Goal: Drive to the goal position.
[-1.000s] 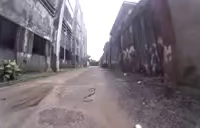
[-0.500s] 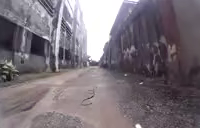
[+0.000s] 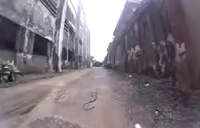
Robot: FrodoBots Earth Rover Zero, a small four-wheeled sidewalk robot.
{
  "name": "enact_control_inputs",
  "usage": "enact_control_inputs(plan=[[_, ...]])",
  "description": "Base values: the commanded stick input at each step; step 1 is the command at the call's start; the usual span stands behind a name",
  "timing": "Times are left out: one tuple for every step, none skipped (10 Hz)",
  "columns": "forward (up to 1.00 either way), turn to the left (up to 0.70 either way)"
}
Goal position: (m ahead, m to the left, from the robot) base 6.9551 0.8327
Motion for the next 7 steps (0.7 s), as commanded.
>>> enact_control_inputs(plan=[[0.3,0.0],[0.3,0.0],[0.3,0.0],[0.3,0.0],[0.3,0.0],[0.3,0.0],[0.3,0.0]])
